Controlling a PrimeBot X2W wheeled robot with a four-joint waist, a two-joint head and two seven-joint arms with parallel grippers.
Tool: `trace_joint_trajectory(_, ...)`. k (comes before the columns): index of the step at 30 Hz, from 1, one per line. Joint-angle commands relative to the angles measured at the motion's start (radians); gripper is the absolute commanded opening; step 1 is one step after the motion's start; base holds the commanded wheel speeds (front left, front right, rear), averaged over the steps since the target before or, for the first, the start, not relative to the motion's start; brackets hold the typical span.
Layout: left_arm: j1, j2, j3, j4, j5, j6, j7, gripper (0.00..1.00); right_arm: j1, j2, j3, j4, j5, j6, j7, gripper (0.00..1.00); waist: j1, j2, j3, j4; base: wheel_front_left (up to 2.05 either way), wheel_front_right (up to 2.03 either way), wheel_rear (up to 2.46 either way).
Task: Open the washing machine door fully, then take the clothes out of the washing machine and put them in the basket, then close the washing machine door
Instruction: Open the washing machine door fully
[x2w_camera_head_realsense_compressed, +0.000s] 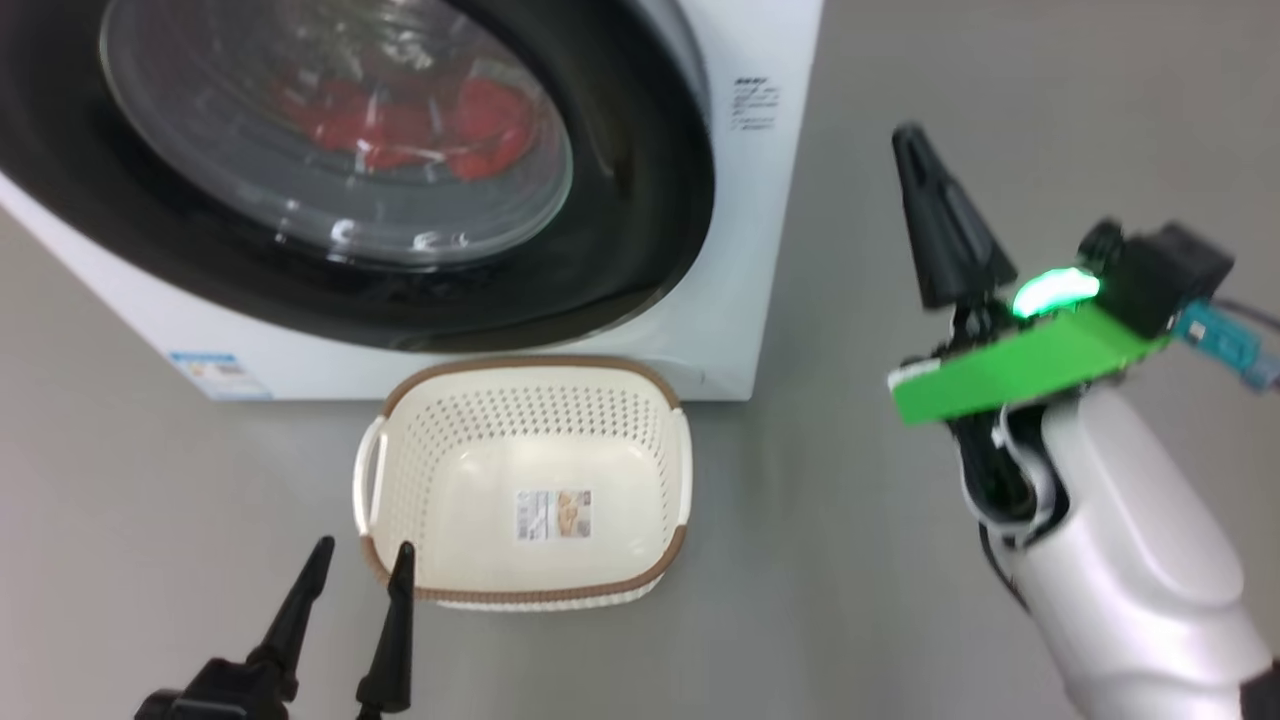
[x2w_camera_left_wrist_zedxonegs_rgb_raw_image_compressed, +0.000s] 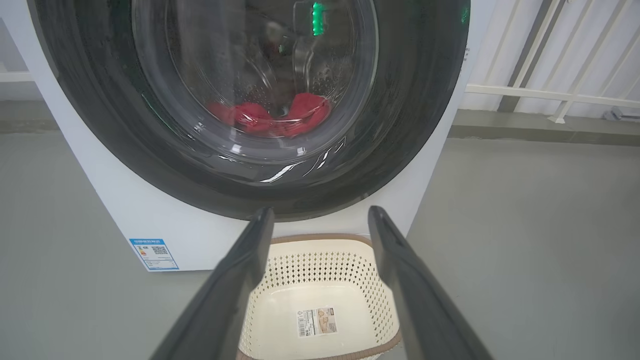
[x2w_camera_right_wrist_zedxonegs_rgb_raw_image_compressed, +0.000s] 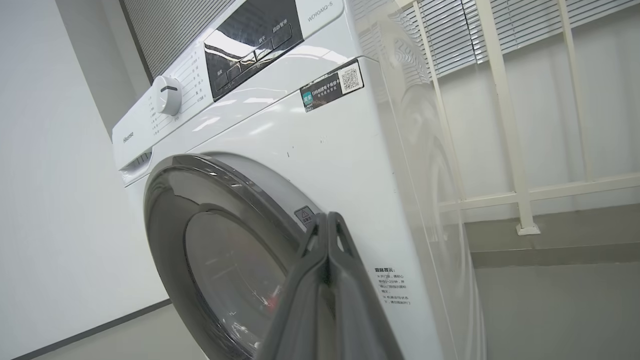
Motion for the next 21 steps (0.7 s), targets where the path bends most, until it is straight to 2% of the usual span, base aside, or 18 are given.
trace_joint_trajectory(1, -0.041, 0.02, 0.022, -0.025, -0.014, -0.006, -0.012, 1.0, -0.056, -0.001, 0.03, -0.004, 0.036, 0.0, -0.006, 0.0, 0.0, -0.0001, 0.057, 0.051, 0.0, 0.0, 0.0)
trace_joint_trajectory(4, -0.063, 0.023, 0.006, -0.022, -0.025, -0.006, -0.012, 1.0, -0.125, -0.023, 0.062, 0.041, 0.118, 0.0, -0.006, 0.0, 0.0, -0.0001, 0.089, 0.074, 0.0, 0.0, 0.0)
trace_joint_trajectory(11, -0.113, 0.03, -0.028, -0.014, -0.049, -0.006, -0.012, 1.0, -0.29, -0.111, 0.175, 0.111, 0.414, 0.0, 0.032, 0.0, 0.0, -0.0001, 0.153, 0.115, 0.0, 0.0, 0.0)
trace_joint_trajectory(19, -0.149, 0.042, -0.06, -0.003, -0.067, -0.006, -0.012, 1.0, -0.42, -0.198, 0.258, 0.116, 0.703, 0.0, 0.198, 0.0, 0.0, -0.0001, 0.201, 0.151, 0.0, 0.0, 0.0)
trace_joint_trajectory(21, -0.152, 0.042, -0.06, -0.001, -0.069, -0.006, -0.012, 1.0, -0.434, -0.207, 0.268, 0.118, 0.725, 0.0, 0.223, 0.0, 0.0, -0.0001, 0.208, 0.154, 0.0, 0.0, 0.0)
